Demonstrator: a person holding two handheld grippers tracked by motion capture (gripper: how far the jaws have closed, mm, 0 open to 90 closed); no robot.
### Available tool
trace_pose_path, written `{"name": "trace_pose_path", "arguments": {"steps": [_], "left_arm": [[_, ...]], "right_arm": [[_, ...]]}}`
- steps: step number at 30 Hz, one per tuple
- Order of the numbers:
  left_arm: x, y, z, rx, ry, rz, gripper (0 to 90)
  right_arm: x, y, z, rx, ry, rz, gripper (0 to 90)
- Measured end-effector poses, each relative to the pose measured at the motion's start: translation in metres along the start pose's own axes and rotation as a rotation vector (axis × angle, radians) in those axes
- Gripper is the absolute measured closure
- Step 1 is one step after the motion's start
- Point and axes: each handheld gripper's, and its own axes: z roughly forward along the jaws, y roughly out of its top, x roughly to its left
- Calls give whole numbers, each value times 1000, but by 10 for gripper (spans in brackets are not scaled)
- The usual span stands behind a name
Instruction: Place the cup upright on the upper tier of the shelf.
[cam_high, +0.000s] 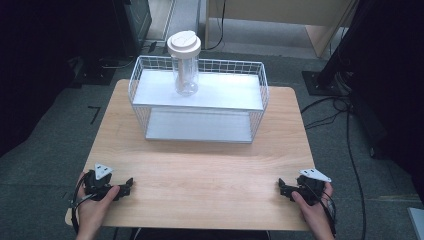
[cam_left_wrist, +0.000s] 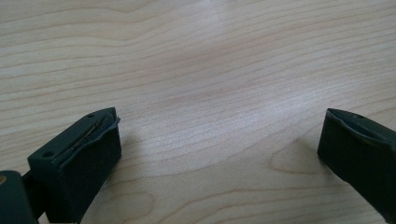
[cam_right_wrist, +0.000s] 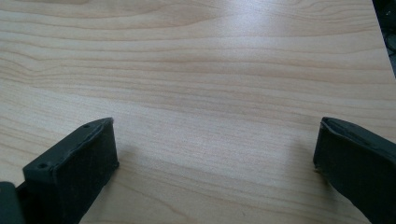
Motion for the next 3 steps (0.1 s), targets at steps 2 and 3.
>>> {"name": "trace_pose_path", "arguments": {"steps": [2, 3], "left_arm": [[0, 0, 0, 0, 0, 0, 0], [0, 0, 0, 0, 0, 0, 0]], "right_arm": [[0, 0, 0, 0, -1, 0, 0], [0, 0, 0, 0, -1, 0, 0]]}}
